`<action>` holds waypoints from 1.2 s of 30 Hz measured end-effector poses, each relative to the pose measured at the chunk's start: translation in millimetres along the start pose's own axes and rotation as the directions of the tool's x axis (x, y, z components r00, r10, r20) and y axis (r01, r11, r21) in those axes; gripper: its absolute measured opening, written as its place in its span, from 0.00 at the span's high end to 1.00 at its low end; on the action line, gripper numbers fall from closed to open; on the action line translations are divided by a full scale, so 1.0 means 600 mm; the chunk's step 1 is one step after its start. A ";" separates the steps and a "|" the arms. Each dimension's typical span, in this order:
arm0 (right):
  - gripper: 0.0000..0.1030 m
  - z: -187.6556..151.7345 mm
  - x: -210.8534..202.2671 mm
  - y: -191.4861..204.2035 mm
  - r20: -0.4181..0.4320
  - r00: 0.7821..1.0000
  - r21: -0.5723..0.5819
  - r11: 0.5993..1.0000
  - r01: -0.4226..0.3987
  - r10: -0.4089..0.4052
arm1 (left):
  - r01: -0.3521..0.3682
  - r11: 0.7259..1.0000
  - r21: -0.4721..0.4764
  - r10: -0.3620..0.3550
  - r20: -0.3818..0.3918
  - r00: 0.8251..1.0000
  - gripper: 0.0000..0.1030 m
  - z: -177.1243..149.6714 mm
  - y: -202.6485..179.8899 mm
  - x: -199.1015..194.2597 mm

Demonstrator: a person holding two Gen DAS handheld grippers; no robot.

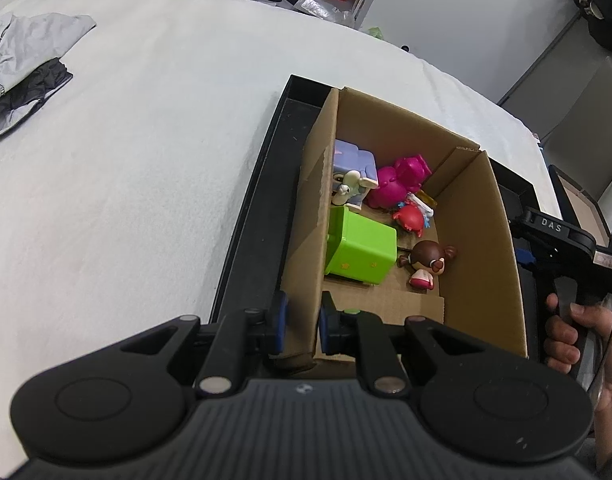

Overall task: Organize rigid objects
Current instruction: 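Move the right gripper to the white charger and close on it, then lift the white charger with the right gripper and carry it over the box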

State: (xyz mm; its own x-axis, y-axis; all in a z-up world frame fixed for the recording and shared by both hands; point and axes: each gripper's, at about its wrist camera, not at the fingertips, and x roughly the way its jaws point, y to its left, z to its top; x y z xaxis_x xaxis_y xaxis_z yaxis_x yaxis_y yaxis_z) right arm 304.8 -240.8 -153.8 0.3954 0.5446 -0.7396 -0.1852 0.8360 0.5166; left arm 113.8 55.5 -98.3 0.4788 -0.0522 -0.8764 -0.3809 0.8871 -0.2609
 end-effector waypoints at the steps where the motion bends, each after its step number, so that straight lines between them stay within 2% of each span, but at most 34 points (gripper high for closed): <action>1: 0.32 0.000 0.001 0.003 0.000 1.000 -0.010 1.000 0.002 -0.002 | 0.000 1.000 0.000 0.000 -0.001 1.000 0.85 0.000 0.000 0.000; 7: 0.32 0.005 0.009 0.015 0.010 1.000 -0.057 0.998 0.029 -0.029 | 0.005 1.000 -0.002 -0.005 0.001 1.000 0.85 -0.001 0.002 -0.002; 13: 0.34 0.012 0.016 0.030 0.020 0.996 -0.105 0.990 0.091 -0.090 | 0.008 1.000 -0.003 -0.008 -0.002 1.000 0.85 0.000 0.003 0.000; 14: 0.38 0.011 0.016 0.032 0.021 0.995 -0.113 0.988 0.103 -0.102 | 0.008 1.000 -0.003 -0.008 -0.002 1.000 0.85 0.000 0.003 0.000; 15: 0.49 0.010 0.016 0.035 0.021 0.992 -0.127 0.984 0.123 -0.122 | 0.008 1.000 -0.001 -0.008 -0.002 1.000 0.85 0.000 0.003 0.000; 16: 0.52 0.009 0.014 0.036 0.020 0.990 -0.136 0.981 0.141 -0.140 | 0.006 1.000 0.002 -0.006 -0.002 1.000 0.85 0.000 0.002 0.000; 18: 0.70 0.006 0.005 0.028 0.003 0.992 -0.114 0.986 0.126 -0.126 | 0.004 1.000 0.004 -0.004 -0.003 1.000 0.85 0.000 0.000 0.000; 20: 0.80 0.002 -0.004 0.024 -0.003 0.990 -0.106 0.985 0.139 -0.140 | 0.004 1.000 0.005 -0.004 -0.003 1.000 0.85 0.000 -0.001 -0.001; 31: 0.80 -0.049 -0.054 0.007 -0.032 0.984 -0.076 0.983 0.170 -0.173 | 0.006 1.000 0.009 -0.006 -0.013 1.000 0.85 -0.003 -0.003 -0.002; 36: 0.80 -0.064 -0.066 0.007 -0.053 0.985 -0.037 0.986 0.160 -0.162 | 0.008 1.000 0.007 -0.008 -0.018 1.000 0.85 -0.003 -0.003 -0.004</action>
State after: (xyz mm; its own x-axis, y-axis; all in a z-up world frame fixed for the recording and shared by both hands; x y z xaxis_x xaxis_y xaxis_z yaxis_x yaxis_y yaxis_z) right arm 254.0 -256.3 -138.6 0.3721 0.4048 -0.8353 -0.1524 0.9143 0.3752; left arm 111.8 53.4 -96.6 0.4677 -0.0674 -0.8813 -0.3718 0.8896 -0.2653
